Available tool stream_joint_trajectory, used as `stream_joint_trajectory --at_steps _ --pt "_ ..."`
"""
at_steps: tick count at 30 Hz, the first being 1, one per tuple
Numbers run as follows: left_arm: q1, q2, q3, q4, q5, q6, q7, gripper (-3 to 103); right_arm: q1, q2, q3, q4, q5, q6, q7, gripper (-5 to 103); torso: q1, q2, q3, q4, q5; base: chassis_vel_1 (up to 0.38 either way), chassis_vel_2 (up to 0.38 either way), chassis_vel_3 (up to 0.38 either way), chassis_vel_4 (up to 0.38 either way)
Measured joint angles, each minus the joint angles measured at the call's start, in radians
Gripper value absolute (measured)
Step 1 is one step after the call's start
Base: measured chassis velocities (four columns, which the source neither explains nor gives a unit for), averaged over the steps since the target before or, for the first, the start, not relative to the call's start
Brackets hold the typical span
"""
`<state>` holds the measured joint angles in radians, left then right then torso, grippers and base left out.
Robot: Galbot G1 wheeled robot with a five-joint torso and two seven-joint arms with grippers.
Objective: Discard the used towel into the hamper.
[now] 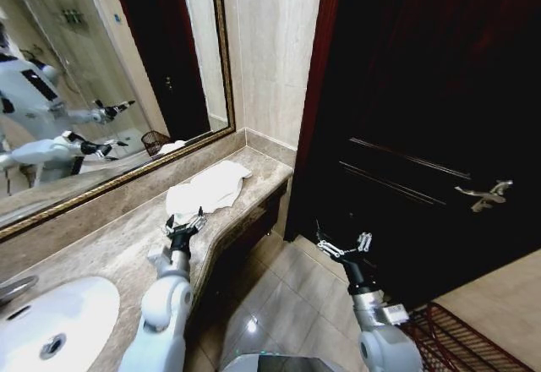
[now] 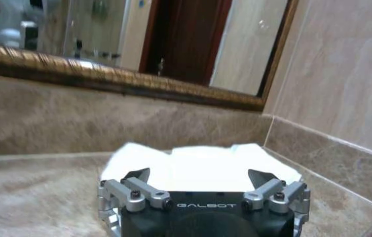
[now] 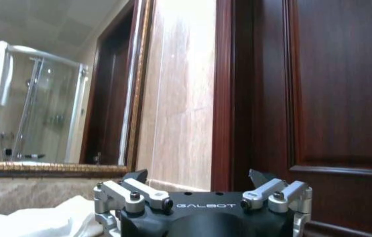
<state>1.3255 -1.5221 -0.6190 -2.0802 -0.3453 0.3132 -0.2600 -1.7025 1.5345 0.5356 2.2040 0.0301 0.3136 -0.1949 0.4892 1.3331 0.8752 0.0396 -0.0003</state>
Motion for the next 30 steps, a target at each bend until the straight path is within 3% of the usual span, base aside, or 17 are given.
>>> stream_joint_trajectory --at_steps 9,13,22,30 --pt "-0.184 0.005 0.058 0.128 -0.040 0.035 -0.048 100 -0.015 -0.003 0.019 -0.018 -0.019 -0.009 0.007 100 0.000 0.000 0.000 0.0001 0.0004 0.000 0.000 0.000 0.000" --pt "-0.345 -0.020 0.091 0.264 -0.056 0.050 -0.091 100 -0.017 0.007 0.023 -0.049 -0.041 -0.004 0.036 100 0.000 0.000 0.000 -0.0001 0.0003 0.000 0.000 0.000 0.000" --pt "-0.493 -0.029 0.138 0.455 -0.050 0.074 -0.129 100 -0.004 0.005 0.027 -0.083 -0.050 -0.003 0.036 100 0.000 0.000 0.000 0.0002 0.0002 0.000 0.000 0.000 0.000" --pt "-0.618 0.031 0.169 0.600 -0.055 0.125 -0.157 100 0.013 0.004 0.024 -0.107 -0.049 0.005 0.031 100 0.000 0.000 0.000 -0.0002 0.0003 0.000 0.000 0.000 0.000"
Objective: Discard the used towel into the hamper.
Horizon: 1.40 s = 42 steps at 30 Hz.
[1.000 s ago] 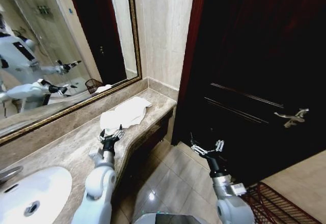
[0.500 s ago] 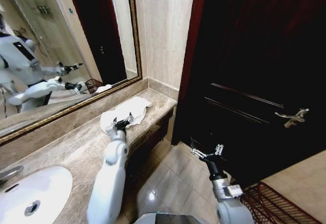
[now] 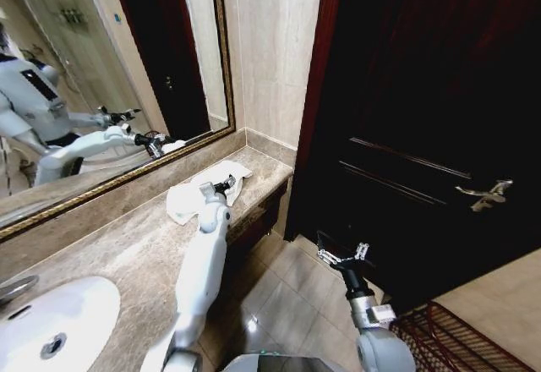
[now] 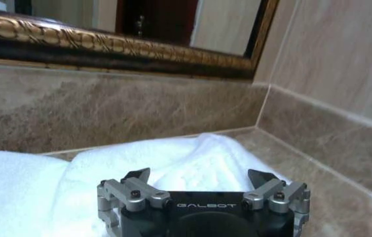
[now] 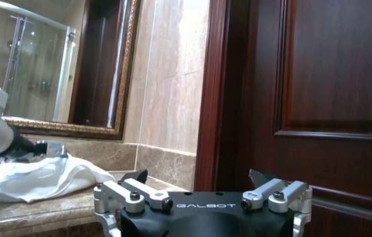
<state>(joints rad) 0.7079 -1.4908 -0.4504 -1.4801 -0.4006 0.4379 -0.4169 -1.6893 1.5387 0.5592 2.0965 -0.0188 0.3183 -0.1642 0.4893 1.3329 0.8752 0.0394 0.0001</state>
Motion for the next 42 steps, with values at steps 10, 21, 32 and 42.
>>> stream_joint_trajectory --at_steps 10,21,32,42 --pt "-0.003 0.104 0.030 0.036 -0.126 0.089 0.052 100 0.014 -0.002 0.008 0.004 0.051 0.001 0.031 100 0.000 0.000 0.000 0.0002 -0.0002 0.000 0.000 0.000 0.000" --pt "0.024 0.145 0.013 -0.013 -0.204 0.109 0.103 75 0.019 0.000 -0.006 0.003 0.059 0.006 0.023 100 0.000 0.000 0.000 0.0002 -0.0002 0.000 0.000 0.000 0.000" --pt "0.044 0.151 0.001 -0.035 -0.239 0.105 0.095 51 0.020 0.000 -0.009 0.003 0.059 0.009 0.018 100 0.000 0.000 0.000 0.0003 -0.0002 0.000 0.000 0.000 0.000" --pt "0.055 0.157 -0.009 -0.036 -0.257 0.045 0.101 24 0.019 0.000 -0.007 0.009 0.066 0.008 0.006 100 0.000 0.000 0.000 0.0002 -0.0002 0.000 0.000 0.000 0.000"
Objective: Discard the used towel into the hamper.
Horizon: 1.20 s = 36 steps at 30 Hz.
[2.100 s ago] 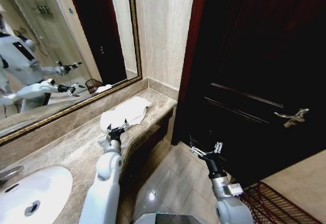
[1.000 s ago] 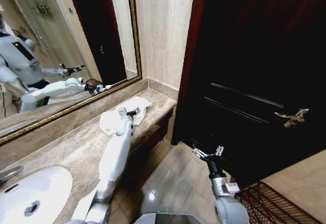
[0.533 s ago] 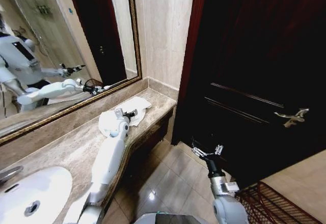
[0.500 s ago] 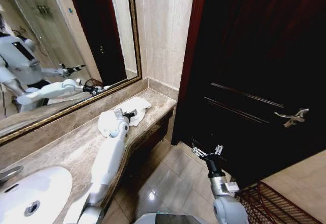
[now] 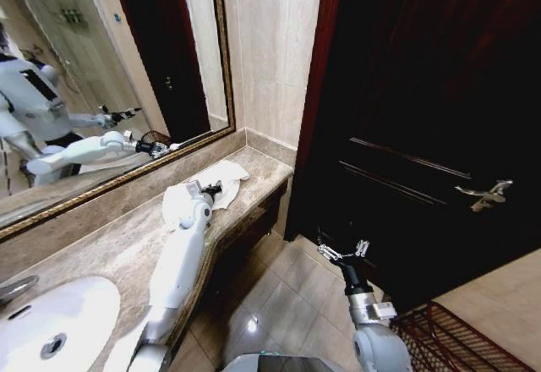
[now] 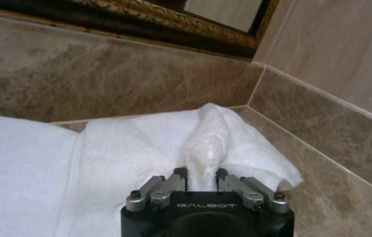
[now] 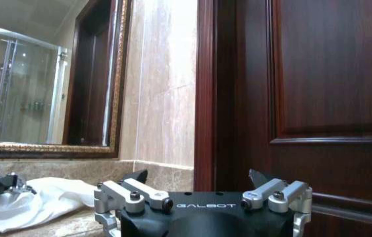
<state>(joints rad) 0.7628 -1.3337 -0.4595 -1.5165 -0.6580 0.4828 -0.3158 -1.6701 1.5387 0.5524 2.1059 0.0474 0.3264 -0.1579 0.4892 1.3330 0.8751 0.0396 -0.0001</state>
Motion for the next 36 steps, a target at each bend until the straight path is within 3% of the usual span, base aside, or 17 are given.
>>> stream_joint_trajectory --at_steps 2,3,8,21,31,36 --pt "0.006 0.002 -0.002 0.000 0.003 -0.015 0.005 20 0.000 0.000 0.000 0.000 0.000 0.000 -0.004 100 0.000 0.000 0.000 0.0001 0.0000 0.000 0.000 0.000 0.000" --pt "0.013 0.003 -0.007 0.000 0.007 -0.029 0.012 13 -0.001 0.000 0.000 0.000 0.000 0.001 -0.009 100 0.000 0.000 0.000 0.0000 -0.0001 0.000 0.000 0.000 0.000" --pt "0.032 0.012 -0.021 -0.017 0.030 -0.067 0.037 4 -0.003 0.003 -0.002 -0.002 0.000 0.007 -0.015 100 0.000 0.000 0.000 0.0001 -0.0001 0.000 0.000 0.000 0.000" --pt "0.107 0.028 -0.056 -0.188 -0.018 -0.104 0.037 4 -0.006 0.012 -0.009 0.009 -0.006 0.009 -0.016 100 0.000 0.000 0.000 0.0000 0.0001 0.000 0.000 0.000 0.000" --pt "0.337 0.047 -0.110 -0.507 -0.072 -0.109 0.075 4 -0.014 0.021 -0.018 0.022 -0.012 0.021 -0.018 100 0.000 0.000 0.000 0.0001 0.0001 0.000 0.000 0.000 0.000" --pt "0.510 0.054 -0.150 -0.648 -0.069 -0.138 0.156 4 -0.033 0.038 -0.023 0.018 -0.017 0.066 -0.017 100 0.000 0.000 0.000 0.0002 0.0000 0.000 0.000 0.000 0.000"
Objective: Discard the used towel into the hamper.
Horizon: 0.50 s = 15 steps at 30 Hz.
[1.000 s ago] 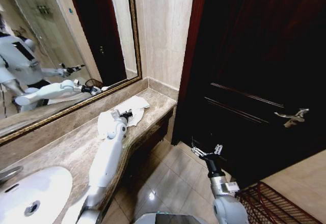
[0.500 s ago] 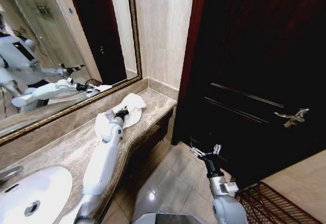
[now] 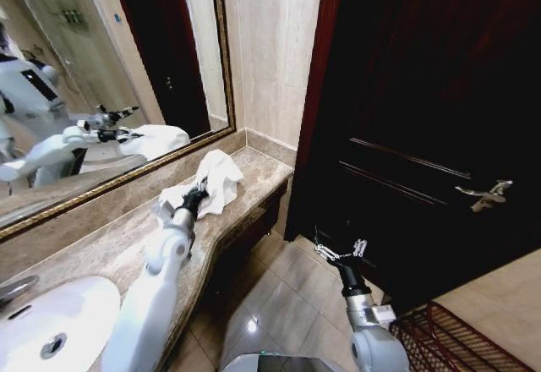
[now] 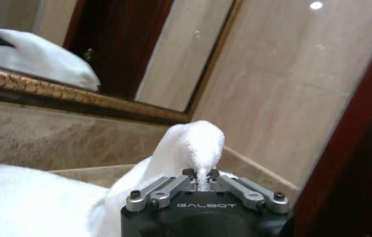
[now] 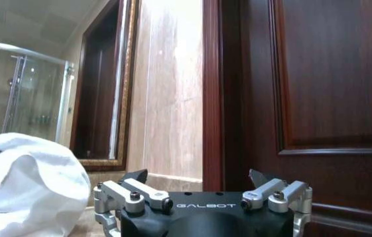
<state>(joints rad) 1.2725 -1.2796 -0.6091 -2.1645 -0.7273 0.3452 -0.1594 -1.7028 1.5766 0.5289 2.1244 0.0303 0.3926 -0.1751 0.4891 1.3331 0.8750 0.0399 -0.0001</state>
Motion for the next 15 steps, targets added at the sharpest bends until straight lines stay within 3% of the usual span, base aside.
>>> stream_joint_trajectory --at_steps 5,8,15 --pt "0.074 -0.011 -0.028 -0.081 0.012 -0.040 0.040 4 -0.017 0.004 0.001 0.002 0.000 0.031 0.003 100 0.000 0.000 0.000 -0.0004 0.0000 0.000 0.000 0.000 0.000" --pt "0.163 -0.040 -0.058 -0.178 0.093 -0.100 0.093 4 -0.036 0.005 0.006 0.007 0.007 0.063 0.012 100 0.000 0.000 0.000 -0.0001 0.0003 0.000 0.000 0.000 0.000" --pt "0.235 -0.076 -0.096 -0.255 0.217 -0.181 0.121 4 -0.056 0.003 0.005 0.014 0.019 0.111 0.035 100 0.000 0.000 0.000 -0.0003 0.0003 0.000 0.000 0.000 0.000"
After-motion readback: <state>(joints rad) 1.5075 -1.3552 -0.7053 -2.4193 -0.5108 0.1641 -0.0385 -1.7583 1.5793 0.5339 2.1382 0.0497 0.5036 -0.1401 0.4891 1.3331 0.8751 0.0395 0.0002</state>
